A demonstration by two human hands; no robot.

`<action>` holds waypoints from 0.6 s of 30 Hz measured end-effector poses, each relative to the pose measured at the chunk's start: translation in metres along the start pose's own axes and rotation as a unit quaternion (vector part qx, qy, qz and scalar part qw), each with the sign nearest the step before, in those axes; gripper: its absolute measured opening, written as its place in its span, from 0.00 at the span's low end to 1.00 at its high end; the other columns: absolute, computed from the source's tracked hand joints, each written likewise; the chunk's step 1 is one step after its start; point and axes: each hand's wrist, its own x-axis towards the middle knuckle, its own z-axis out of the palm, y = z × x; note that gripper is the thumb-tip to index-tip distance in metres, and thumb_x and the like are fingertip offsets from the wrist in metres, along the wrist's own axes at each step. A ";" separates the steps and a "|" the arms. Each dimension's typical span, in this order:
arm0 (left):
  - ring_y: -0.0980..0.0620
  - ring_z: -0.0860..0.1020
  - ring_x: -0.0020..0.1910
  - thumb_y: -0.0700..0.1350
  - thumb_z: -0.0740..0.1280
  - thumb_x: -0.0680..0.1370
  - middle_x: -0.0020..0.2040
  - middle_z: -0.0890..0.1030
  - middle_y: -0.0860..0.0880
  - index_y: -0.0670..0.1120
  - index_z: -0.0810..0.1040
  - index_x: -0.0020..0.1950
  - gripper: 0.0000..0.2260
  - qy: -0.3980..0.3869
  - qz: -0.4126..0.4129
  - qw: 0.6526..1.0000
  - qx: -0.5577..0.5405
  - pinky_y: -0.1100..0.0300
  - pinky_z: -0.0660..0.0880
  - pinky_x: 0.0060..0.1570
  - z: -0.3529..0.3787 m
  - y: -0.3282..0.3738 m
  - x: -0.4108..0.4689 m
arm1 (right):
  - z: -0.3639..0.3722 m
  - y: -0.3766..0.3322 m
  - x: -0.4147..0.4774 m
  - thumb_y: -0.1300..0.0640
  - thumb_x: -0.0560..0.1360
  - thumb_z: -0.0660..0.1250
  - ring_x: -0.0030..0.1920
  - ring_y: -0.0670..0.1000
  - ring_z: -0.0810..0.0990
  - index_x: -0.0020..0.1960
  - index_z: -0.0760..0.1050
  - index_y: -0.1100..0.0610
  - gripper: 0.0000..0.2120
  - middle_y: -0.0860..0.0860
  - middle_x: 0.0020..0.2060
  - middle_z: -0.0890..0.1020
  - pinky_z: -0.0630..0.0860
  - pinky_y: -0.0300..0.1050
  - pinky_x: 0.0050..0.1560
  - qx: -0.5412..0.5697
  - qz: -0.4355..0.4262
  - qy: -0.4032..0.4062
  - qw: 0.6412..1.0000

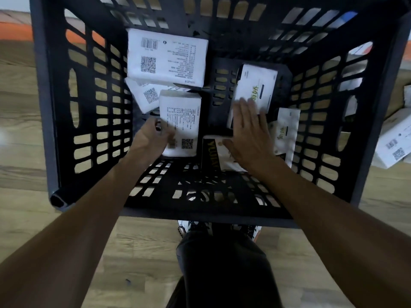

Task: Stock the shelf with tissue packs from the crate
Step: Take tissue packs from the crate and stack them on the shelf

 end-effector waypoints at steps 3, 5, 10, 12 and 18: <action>0.56 0.78 0.46 0.52 0.67 0.77 0.47 0.80 0.54 0.48 0.74 0.57 0.12 0.023 0.008 1.000 -0.011 0.64 0.72 0.43 -0.005 0.011 0.004 | -0.010 0.019 0.013 0.39 0.77 0.59 0.78 0.60 0.40 0.78 0.40 0.65 0.46 0.61 0.78 0.43 0.42 0.59 0.76 0.031 0.074 0.017 0.997; 0.56 0.77 0.43 0.51 0.68 0.77 0.44 0.79 0.54 0.47 0.75 0.52 0.09 0.026 0.003 0.999 -0.026 0.65 0.69 0.37 -0.005 0.019 0.008 | -0.015 0.026 0.028 0.40 0.77 0.62 0.77 0.60 0.40 0.77 0.39 0.66 0.47 0.61 0.78 0.42 0.40 0.56 0.76 0.075 0.113 0.028 0.990; 0.54 0.75 0.36 0.45 0.69 0.77 0.34 0.75 0.51 0.47 0.71 0.42 0.08 0.008 -0.014 0.997 -0.079 0.64 0.71 0.35 0.011 0.028 0.014 | -0.013 0.021 0.064 0.35 0.74 0.63 0.76 0.65 0.40 0.77 0.36 0.66 0.53 0.63 0.77 0.40 0.43 0.59 0.75 0.105 0.183 0.014 0.977; 0.52 0.76 0.29 0.42 0.68 0.78 0.37 0.75 0.41 0.40 0.71 0.39 0.11 0.000 -0.014 0.996 -0.093 0.65 0.75 0.34 0.015 0.024 0.018 | -0.008 0.014 0.072 0.32 0.73 0.62 0.75 0.68 0.38 0.77 0.33 0.64 0.54 0.63 0.76 0.36 0.47 0.62 0.74 0.109 0.211 -0.014 0.971; 0.53 0.70 0.34 0.47 0.67 0.78 0.37 0.70 0.44 0.37 0.72 0.53 0.13 -0.029 -0.004 0.996 -0.082 0.75 0.67 0.29 0.016 0.008 0.029 | 0.015 -0.002 0.079 0.49 0.74 0.65 0.74 0.72 0.43 0.76 0.35 0.67 0.48 0.66 0.76 0.38 0.63 0.65 0.69 0.065 0.253 0.039 0.964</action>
